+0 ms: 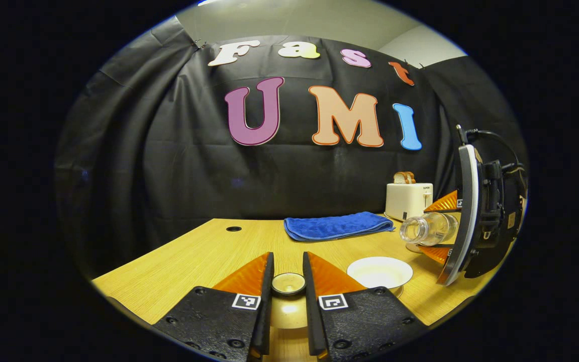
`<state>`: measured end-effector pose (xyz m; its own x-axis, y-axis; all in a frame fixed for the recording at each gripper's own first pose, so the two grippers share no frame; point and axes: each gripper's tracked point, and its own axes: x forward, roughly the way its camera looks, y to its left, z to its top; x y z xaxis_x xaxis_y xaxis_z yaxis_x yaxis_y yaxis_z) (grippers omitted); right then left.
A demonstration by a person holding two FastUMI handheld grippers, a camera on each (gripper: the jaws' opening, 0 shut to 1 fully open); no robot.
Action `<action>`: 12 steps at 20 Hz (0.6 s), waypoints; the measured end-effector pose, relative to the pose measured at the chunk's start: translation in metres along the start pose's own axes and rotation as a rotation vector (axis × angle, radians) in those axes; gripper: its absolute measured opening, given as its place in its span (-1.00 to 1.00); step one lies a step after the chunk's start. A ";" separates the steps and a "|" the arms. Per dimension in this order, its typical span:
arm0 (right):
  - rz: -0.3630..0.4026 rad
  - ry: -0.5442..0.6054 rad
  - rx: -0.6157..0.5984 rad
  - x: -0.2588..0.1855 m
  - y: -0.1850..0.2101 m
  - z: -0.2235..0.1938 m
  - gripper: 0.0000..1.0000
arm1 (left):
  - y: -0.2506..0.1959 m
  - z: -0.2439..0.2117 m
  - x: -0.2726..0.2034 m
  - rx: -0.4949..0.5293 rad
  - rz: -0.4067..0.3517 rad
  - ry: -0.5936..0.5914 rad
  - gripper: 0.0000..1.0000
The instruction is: Open the teacup lid with one hand, grasp the water bottle and pour water into the teacup with the other hand; after pouring, place the water bottle on the coaster and then close the teacup lid.
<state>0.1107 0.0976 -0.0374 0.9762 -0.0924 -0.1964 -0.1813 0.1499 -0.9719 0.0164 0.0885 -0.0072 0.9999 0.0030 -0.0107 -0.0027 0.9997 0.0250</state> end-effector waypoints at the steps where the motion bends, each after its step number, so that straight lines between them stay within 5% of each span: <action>1: -0.009 0.001 -0.024 0.000 -0.004 0.000 0.62 | 0.000 0.000 0.000 0.000 0.000 0.000 -0.46; 12: -0.071 -0.031 -0.237 -0.004 -0.027 0.013 0.59 | 0.000 0.000 0.000 -0.001 0.000 -0.001 -0.46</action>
<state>0.1134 0.1065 -0.0090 0.9900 -0.0639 -0.1257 -0.1313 -0.0910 -0.9872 0.0162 0.0887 -0.0077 0.9999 0.0032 -0.0102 -0.0029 0.9997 0.0243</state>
